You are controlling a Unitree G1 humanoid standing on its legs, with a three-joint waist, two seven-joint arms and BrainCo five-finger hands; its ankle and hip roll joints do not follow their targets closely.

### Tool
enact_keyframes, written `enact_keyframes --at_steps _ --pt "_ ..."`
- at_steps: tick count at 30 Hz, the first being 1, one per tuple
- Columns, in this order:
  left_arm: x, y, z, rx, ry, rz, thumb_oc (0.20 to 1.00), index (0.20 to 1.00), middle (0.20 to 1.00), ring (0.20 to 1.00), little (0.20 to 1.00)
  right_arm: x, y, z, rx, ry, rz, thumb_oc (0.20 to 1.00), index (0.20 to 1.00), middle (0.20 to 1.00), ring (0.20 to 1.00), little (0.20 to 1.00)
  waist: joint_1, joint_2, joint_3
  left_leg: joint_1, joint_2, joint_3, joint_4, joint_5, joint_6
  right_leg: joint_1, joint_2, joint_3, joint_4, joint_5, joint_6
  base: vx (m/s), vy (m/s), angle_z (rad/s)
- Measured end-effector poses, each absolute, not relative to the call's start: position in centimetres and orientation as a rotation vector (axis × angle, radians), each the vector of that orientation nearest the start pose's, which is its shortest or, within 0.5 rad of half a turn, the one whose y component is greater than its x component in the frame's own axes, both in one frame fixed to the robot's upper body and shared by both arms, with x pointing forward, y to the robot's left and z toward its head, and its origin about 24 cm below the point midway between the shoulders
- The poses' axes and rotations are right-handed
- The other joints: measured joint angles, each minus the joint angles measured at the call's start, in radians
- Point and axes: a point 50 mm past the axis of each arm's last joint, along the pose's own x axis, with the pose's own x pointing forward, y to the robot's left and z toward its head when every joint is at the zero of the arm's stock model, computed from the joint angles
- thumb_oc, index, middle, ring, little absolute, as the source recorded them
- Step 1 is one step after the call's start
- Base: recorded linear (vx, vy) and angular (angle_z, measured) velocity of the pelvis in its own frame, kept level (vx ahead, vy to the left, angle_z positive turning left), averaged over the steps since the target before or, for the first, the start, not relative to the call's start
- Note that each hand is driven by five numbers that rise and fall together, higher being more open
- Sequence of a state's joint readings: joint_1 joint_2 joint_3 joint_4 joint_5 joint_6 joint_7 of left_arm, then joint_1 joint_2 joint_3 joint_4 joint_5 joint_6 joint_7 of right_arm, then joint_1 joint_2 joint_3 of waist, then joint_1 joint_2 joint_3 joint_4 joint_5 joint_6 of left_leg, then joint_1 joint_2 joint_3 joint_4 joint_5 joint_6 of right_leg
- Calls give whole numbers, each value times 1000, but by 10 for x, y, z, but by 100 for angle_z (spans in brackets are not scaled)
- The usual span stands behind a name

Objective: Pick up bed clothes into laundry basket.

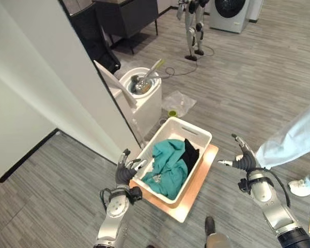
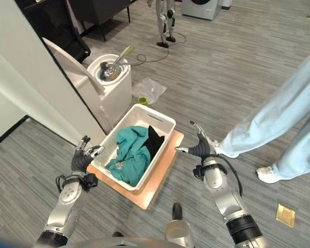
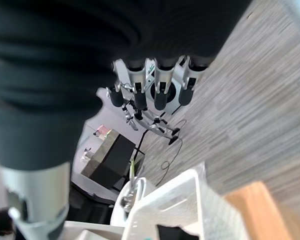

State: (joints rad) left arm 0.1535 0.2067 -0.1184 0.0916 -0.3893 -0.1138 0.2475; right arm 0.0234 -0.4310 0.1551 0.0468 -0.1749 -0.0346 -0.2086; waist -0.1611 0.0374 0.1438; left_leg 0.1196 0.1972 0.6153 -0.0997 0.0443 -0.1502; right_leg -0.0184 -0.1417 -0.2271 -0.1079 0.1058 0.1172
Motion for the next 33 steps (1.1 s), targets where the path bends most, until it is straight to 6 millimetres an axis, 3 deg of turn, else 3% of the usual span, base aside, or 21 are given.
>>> enact_keyframes --at_steps 1,4,9,33 --pt "191 199 -17 -135 231 211 1000 1000 1000 1000 1000 215 -213 7 -477 150 -51 1000 1000 1000 1000 1000 16 -46 -112 23 -9 -7 0 -6 -3 26 -2 -8 0 0 11 12 21 11" --pt "188 195 -26 -145 268 167 1000 1000 1000 1000 1000 207 -211 -8 -323 218 -40 1000 1000 1000 1000 1000 23 -54 -95 37 -11 -23 1 -6 -3 46 -1 -20 1 0 11 5 -4 12" --pt "170 199 -36 -142 328 192 1000 1000 1000 1000 1000 206 -197 1 -246 163 36 1000 1000 1000 1000 1000 38 -65 -69 39 -12 -24 0 -8 1 48 -4 -21 0 -2 13 0 0 0" --pt "180 214 -24 -39 259 232 1000 1000 1000 1000 1000 205 -192 -1 -195 173 80 1000 1000 1000 1000 1000 56 -48 -45 47 -10 -48 2 -9 3 73 -4 -44 0 -11 16 2 -4 2"
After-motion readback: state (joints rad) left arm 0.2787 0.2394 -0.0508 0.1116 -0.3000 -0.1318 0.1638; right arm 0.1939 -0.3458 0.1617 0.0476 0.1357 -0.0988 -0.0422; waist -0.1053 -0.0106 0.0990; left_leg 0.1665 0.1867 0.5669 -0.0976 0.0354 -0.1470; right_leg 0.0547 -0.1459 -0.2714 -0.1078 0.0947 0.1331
